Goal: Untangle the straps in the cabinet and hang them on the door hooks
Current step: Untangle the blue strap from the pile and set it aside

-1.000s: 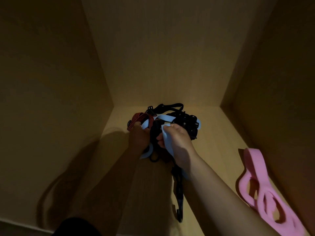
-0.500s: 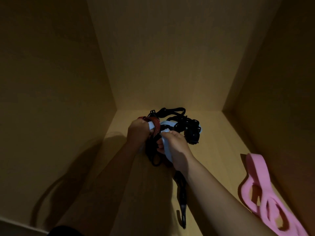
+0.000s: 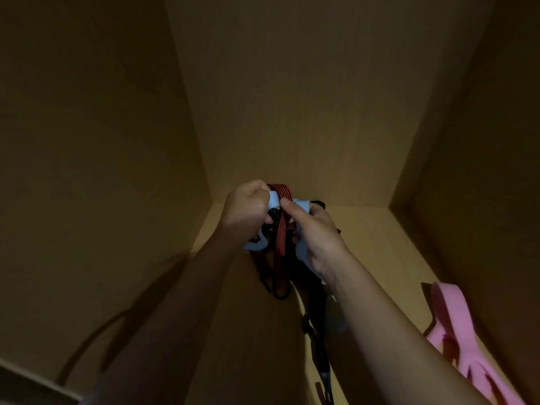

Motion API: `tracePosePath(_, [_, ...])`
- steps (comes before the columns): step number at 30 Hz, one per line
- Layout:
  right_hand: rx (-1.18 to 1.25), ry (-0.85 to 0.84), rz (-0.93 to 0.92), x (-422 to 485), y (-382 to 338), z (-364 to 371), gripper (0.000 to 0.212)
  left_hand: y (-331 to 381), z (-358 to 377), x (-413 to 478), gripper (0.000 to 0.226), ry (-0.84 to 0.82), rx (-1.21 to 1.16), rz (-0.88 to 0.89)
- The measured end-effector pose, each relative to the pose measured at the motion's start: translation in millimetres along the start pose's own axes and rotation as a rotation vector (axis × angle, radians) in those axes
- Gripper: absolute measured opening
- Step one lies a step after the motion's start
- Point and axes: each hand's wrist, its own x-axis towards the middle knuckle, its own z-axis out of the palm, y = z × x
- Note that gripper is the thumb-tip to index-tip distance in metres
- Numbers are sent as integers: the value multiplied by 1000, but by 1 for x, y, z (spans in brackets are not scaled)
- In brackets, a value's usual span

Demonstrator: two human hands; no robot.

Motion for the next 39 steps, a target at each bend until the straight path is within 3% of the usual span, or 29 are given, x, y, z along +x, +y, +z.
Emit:
tracePosePath(4, [13,-37,-40,-1,-7,1,24,7,-10,-3,27,42,86,61])
tracePosePath(8, [47,116,-64,9,-6,-2,8,11,-19,-5,29,100,-42,-4])
tracePosePath(13, [-122,215,-41,21,1,-8,3,19,-21,-10,32,65,-166,91])
tracePosePath(20, [127,-28,237,17,-14,-1,44,25,-11,-21,20,-143,-231,142])
tracePosePath(24, [220,-26,137,16,-26,0,20,23,-9,-33,18,-338,-185,164])
tracePosePath(27, [207,-50,35,12,-36,-2,35,9,-10,-30,13,-414,-234,-5])
tracePosePath(30, [166,-119,-34,0,-42,-3,13,-4,-6,-17,44,-394,-346,-370])
tracePosePath(33, [55,-172,-99,-13,-37,-5,17,-7,3,-7,61,-364,-414,-473])
tracePosePath(35, [-35,-202,-115,-19,-30,-8,18,-7,7,-5,55,-325,-472,-490])
tracePosePath(39, [-63,-245,-111,-28,-19,-8,22,-1,7,-4,38,-250,-800,-593])
